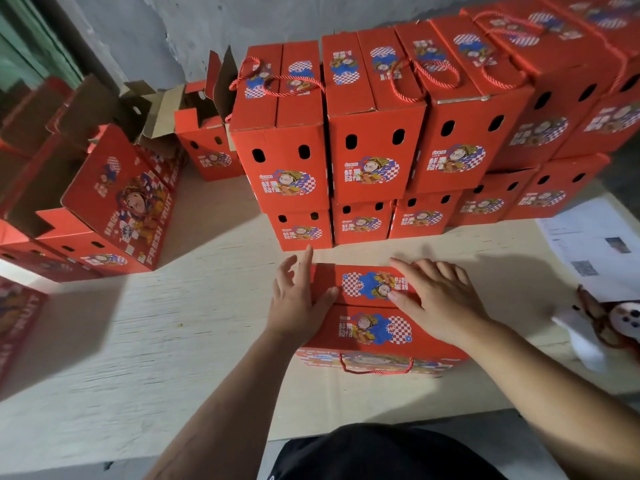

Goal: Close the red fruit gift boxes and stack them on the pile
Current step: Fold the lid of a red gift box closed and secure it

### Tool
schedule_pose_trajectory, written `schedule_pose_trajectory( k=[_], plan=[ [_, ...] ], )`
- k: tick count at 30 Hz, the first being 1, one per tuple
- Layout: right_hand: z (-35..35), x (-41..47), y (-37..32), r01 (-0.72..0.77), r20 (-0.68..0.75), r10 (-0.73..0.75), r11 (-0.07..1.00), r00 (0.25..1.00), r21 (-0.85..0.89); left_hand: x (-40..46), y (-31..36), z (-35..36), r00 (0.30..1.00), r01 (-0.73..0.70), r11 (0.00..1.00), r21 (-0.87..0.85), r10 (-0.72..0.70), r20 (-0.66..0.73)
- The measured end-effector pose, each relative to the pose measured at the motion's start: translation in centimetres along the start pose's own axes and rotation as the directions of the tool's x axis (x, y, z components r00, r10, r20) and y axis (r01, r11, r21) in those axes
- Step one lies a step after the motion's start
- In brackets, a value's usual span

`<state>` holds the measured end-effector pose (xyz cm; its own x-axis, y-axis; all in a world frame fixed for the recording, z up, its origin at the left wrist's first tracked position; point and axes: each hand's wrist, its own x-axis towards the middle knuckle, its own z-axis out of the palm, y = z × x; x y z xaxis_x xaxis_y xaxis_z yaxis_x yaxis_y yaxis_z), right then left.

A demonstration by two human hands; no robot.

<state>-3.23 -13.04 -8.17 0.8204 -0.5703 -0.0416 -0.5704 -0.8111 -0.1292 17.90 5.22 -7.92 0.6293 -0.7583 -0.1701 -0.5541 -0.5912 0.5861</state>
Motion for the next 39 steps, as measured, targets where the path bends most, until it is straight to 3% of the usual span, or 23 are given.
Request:
schedule_pose_trajectory(
  k=[3,5,8,12,14,16,18,19,20,21,22,24,26,29,32,34,36,37,38,39],
  plan=[
    [-0.4,0.6,0.0,-0.031,0.047,0.031,1.000,0.998,0.002,-0.9,0.7,-0.1,0.997,0.005,0.991,0.133,0.006,-0.083],
    [-0.4,0.7,0.1,-0.067,0.062,0.066,0.998,0.996,0.008,-3.3,0.5,0.6,0.973,-0.173,0.959,0.224,0.202,-0.115],
    [-0.4,1.0,-0.4,-0.116,0.054,0.119,0.992,0.991,-0.046,-6.2,-1.2,2.3,0.876,-0.440,0.767,0.466,0.482,0.034],
    [-1.6,2.6,-1.2,-0.192,0.069,0.198,0.978,0.978,-0.078,-3.6,-1.7,0.9,0.843,-0.473,0.688,0.550,0.536,0.054],
    [-2.7,3.2,-1.0,-0.278,0.174,0.280,0.960,0.944,-0.035,-2.2,-1.8,0.2,0.899,-0.363,0.754,0.547,0.439,-0.009],
    [-3.7,3.1,-0.7,-0.376,0.378,0.316,0.921,0.870,0.096,-1.9,-1.9,0.3,0.981,-0.076,0.904,0.420,0.144,-0.132],
    [-3.7,2.1,-1.2,-0.446,0.542,0.238,0.846,0.806,0.291,-1.8,-1.2,1.5,0.951,0.272,0.962,-0.010,-0.271,-0.146],
    [-3.3,1.2,-2.0,-0.476,0.595,0.200,0.805,0.779,0.353,-1.9,-0.7,2.2,0.902,0.412,0.857,-0.310,-0.432,0.004],
    [-2.8,0.2,-3.0,-0.493,0.622,0.177,0.781,0.763,0.383,-2.3,-0.2,3.0,0.853,0.509,0.638,-0.579,-0.463,0.240],
    [-2.1,-0.6,-4.0,-0.490,0.611,0.170,0.772,0.773,0.406,-2.9,0.2,3.5,0.802,0.590,0.384,-0.711,-0.379,0.461],
    [-1.5,-1.3,-4.7,-0.469,0.561,0.175,0.769,0.809,0.435,-3.6,0.3,3.7,0.772,0.629,0.227,-0.744,-0.296,0.562],
    [-1.0,-1.8,-5.5,-0.427,0.421,0.208,0.730,0.883,0.533,-4.4,0.3,2.9,0.768,0.634,0.168,-0.755,-0.250,0.589],
    [-1.4,-1.3,-5.6,-0.423,0.314,0.284,0.572,0.906,0.703,-4.3,0.6,2.2,0.769,0.630,0.187,-0.754,-0.287,0.571],
    [-2.0,-0.1,-5.8,-0.367,0.199,0.472,0.296,0.859,0.882,-3.2,1.7,1.8,0.839,0.417,0.153,-0.896,-0.445,0.314],
    [-2.2,-0.1,-6.9,-0.288,0.099,0.584,0.239,0.805,0.927,-2.0,3.1,0.7,0.893,0.184,0.155,-0.971,-0.439,0.099],
    [-2.6,-0.6,-7.8,-0.184,0.013,0.577,0.239,0.816,0.953,-1.6,4.1,-0.7,0.892,0.111,0.009,-0.994,-0.442,0.096],
    [-3.4,-1.1,-8.9,-0.043,-0.069,0.446,0.236,0.892,0.971,-1.6,5.0,-1.8,0.898,0.140,-0.129,-0.982,-0.401,0.181],
    [-3.5,-1.3,-9.3,-0.001,-0.100,0.338,0.286,0.936,0.958,-1.9,5.3,-2.2,0.912,0.176,-0.114,-0.978,-0.355,0.205],
    [-3.5,-1.5,-9.4,0.005,-0.095,0.205,0.401,0.974,0.916,-2.1,5.4,-2.4,0.929,0.201,-0.040,-0.979,-0.309,0.203],
    [-3.4,-1.7,-9.4,-0.001,-0.052,0.068,0.612,0.996,0.791,-2.4,5.3,-2.4,0.946,0.202,0.075,-0.976,-0.273,0.175]
  ],
)
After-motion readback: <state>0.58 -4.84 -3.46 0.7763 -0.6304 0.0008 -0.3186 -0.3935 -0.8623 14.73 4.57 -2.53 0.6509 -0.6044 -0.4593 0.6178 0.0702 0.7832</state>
